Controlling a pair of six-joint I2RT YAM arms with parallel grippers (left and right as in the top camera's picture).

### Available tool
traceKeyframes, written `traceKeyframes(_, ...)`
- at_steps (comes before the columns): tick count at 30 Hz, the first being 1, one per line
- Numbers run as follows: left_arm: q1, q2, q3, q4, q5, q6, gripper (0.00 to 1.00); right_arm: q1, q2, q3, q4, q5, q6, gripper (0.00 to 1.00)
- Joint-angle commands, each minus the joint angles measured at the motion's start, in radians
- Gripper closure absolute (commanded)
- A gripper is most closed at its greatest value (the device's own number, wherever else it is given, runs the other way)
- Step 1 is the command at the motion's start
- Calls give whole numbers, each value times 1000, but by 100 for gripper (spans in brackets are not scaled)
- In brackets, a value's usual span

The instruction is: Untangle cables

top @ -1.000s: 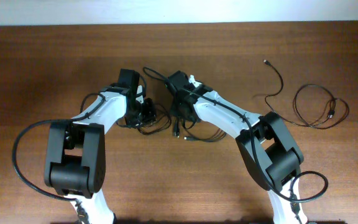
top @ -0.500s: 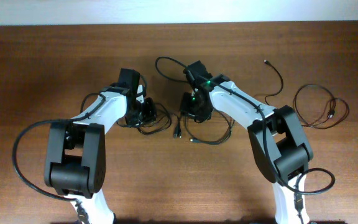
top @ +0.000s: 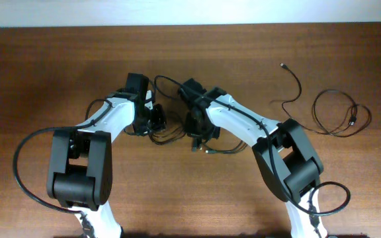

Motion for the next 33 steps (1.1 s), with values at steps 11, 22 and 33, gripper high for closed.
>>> traceKeyframes(11,15,19,64,-129,201,307,93,-145,44,34,-157,-410,-371,68)
traceKeyframes(22,-89,79,57,-158,-116,166,78,-161,40,109,-181,-242,-281,56)
traceKeyframes(33,-89,125,55,-150,-204,85,77,7,71,100,-108,229,-88,56)
